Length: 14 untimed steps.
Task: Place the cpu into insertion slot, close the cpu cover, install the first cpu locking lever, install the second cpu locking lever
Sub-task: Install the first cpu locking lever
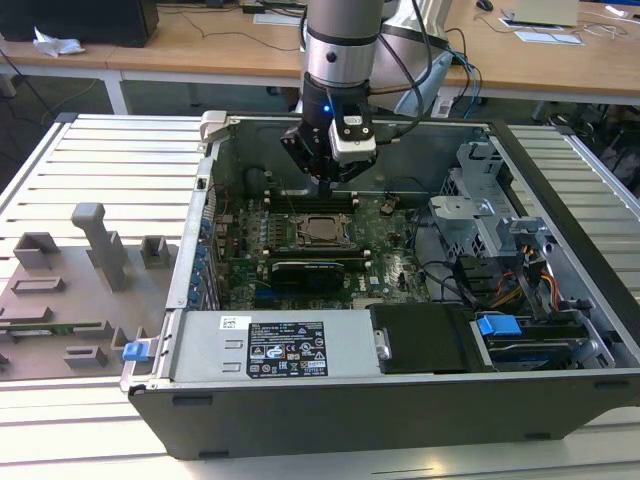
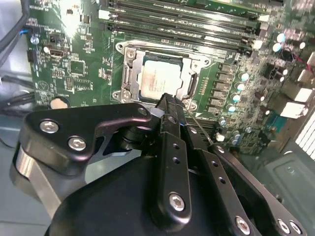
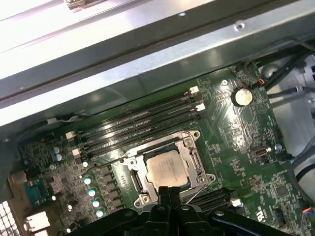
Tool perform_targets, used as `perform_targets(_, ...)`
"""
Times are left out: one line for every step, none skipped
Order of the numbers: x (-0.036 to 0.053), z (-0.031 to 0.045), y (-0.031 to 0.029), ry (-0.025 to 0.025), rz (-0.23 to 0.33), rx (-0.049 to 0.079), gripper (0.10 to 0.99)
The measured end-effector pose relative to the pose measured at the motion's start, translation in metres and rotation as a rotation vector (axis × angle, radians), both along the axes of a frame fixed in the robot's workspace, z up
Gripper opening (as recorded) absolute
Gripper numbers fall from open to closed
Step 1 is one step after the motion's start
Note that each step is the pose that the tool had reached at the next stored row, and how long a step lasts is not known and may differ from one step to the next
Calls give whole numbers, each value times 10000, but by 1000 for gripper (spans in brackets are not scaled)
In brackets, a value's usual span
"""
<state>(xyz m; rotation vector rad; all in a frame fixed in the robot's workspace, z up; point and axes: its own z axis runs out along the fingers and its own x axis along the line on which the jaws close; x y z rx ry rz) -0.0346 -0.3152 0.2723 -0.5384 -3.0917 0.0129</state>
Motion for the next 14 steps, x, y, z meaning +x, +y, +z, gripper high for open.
perform_targets(0, 0, 0, 0, 135, 0, 106)
perform_targets(0, 0, 0, 0, 306, 0, 106)
perform_targets(0, 0, 0, 0, 445, 0, 106)
perform_targets(0, 0, 0, 0, 597, 0, 106)
perform_targets(0, 0, 0, 0, 685, 0, 106)
perform_targets(0, 0, 0, -1, 879, 0, 106)
perform_targets(0, 0, 0, 0, 1115, 0, 106)
perform_targets(0, 0, 0, 0, 1225, 0, 106)
perform_targets(0, 0, 0, -1, 1337, 0, 106)
perform_targets(0, 0, 0, 0, 1597, 0, 106)
perform_targets(0, 0, 0, 0, 1793, 0, 106)
perform_targets(0, 0, 0, -1, 1911, 1, 106)
perform_targets(0, 0, 0, 0, 2040, 0, 106)
perform_targets(0, 0, 0, -1, 2216, 0, 106)
